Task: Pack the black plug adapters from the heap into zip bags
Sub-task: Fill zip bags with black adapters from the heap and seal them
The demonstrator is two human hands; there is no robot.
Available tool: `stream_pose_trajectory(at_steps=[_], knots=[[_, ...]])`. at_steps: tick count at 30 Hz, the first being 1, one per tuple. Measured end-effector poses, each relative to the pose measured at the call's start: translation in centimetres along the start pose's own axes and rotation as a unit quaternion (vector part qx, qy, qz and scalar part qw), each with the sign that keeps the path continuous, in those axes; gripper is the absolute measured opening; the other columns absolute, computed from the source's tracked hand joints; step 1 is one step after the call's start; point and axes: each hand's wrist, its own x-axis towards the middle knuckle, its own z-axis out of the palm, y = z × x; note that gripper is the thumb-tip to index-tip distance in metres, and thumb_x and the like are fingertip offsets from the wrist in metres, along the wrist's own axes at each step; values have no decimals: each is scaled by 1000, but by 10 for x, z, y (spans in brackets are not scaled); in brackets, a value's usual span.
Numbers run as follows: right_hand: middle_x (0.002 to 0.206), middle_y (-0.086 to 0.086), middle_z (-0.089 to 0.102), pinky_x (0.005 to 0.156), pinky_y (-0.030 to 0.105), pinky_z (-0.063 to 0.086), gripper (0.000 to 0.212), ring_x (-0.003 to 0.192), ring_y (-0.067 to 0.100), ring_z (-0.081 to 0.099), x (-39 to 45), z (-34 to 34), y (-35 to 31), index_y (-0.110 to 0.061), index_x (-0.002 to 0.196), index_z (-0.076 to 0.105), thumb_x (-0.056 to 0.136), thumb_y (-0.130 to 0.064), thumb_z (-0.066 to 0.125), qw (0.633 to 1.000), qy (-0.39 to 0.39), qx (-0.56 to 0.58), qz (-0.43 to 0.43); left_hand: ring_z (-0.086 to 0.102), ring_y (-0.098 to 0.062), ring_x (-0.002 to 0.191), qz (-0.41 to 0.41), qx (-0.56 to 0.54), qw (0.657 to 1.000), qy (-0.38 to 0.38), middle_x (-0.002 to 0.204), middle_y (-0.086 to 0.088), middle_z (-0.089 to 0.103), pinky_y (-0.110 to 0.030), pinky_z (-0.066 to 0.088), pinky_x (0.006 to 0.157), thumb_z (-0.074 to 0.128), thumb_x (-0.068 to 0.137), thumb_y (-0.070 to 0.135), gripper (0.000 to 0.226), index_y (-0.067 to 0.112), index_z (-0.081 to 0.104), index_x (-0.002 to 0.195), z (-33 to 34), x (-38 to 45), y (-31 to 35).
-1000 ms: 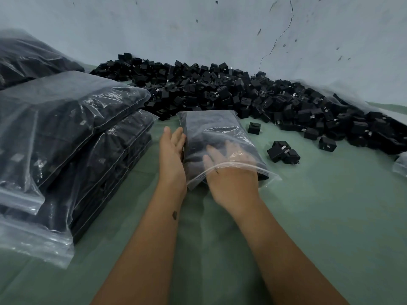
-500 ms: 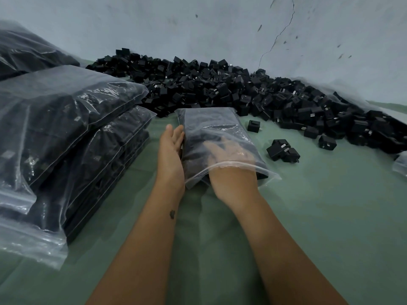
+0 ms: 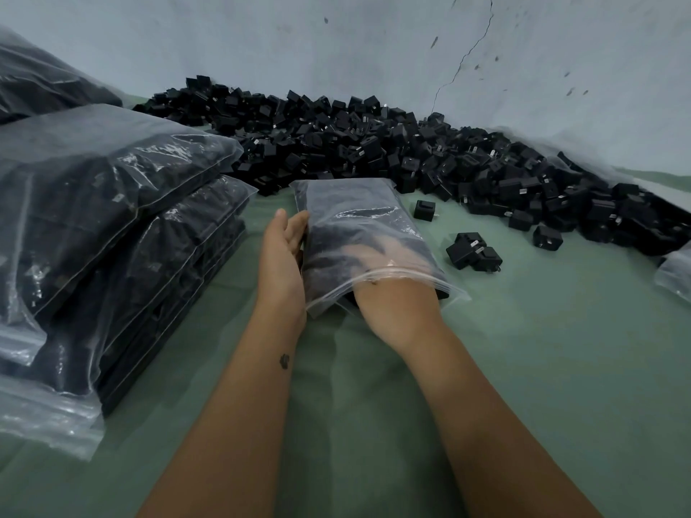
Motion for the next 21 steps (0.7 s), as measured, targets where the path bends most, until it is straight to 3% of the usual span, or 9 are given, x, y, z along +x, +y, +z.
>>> stream_pose_trajectory(at_steps=[5, 8, 11, 13, 14, 16, 18, 19, 21], knots=[[124, 0, 56, 100, 38, 38, 32, 115, 23, 50, 4, -1, 1, -22, 121, 58, 96, -17, 38, 1000, -9, -3, -17, 54, -14, 126, 10, 13, 1000, 6, 140, 0, 56, -38, 41, 109, 31, 103, 43, 46, 18, 58, 131, 1, -4, 1], [113, -2, 58, 94, 42, 43, 25, 105, 23, 54, 10, -3, -4, -26, 112, 55, 97, -24, 35, 999, 13, -19, -22, 69, -5, 95, 45, 49, 998, 9, 117, 6, 67, -32, 58, 80, 44, 101, 31, 27, 31, 69, 108, 3, -8, 1], [97, -2, 56, 93, 38, 41, 17, 102, 25, 54, 6, 0, -3, -32, 89, 42, 96, -27, 28, 999, -12, -38, -17, 69, -1, 68, 77, 93, 993, -2, 103, 3, 70, -18, 53, 56, 50, 99, 15, 26, 29, 71, 98, 4, -10, -4], [112, 3, 55, 100, 39, 37, 27, 115, 26, 49, 4, 5, 2, -31, 97, 42, 94, -32, 15, 996, -47, -78, -21, 64, 5, 60, 95, 119, 988, -8, 111, -2, 68, -13, 49, 53, 50, 98, 10, 26, 25, 71, 97, 6, -10, -7], [129, 4, 51, 104, 40, 34, 40, 123, 25, 44, 5, 7, 5, -29, 112, 45, 93, -34, 10, 992, -51, -108, -33, 63, 6, 61, 103, 128, 986, -8, 119, -4, 66, -13, 49, 54, 50, 98, 9, 26, 25, 71, 96, 6, -9, -8], [144, -2, 41, 109, 42, 30, 44, 132, 19, 37, 9, 11, 8, -28, 134, 40, 97, -39, 17, 994, -31, -87, -49, 65, 9, 77, 118, 145, 982, -10, 131, -5, 62, -15, 53, 68, 51, 97, 11, 27, 26, 73, 95, 4, -8, -9], [149, -5, 35, 112, 42, 26, 44, 137, 14, 31, 12, 13, 9, -30, 140, 35, 100, -44, 23, 995, -38, -65, -64, 57, 1, 117, 129, 175, 976, -17, 140, -4, 56, -32, 51, 99, 51, 96, 14, 29, 31, 75, 94, 1, -7, -11], [150, -5, 33, 112, 41, 25, 45, 138, 13, 29, 12, 14, 8, -31, 141, 34, 100, -45, 23, 994, -38, -71, -67, 48, -4, 130, 133, 192, 972, -19, 144, -2, 53, -39, 44, 107, 52, 96, 16, 30, 34, 75, 93, 1, -6, -11], [150, -4, 34, 111, 41, 26, 45, 137, 14, 29, 8, 14, 8, -31, 141, 33, 100, -45, 22, 991, -8, -106, -81, 42, -7, 136, 142, 229, 963, -25, 151, 4, 44, -41, 39, 111, 53, 95, 18, 27, 34, 75, 96, 0, -5, -13]])
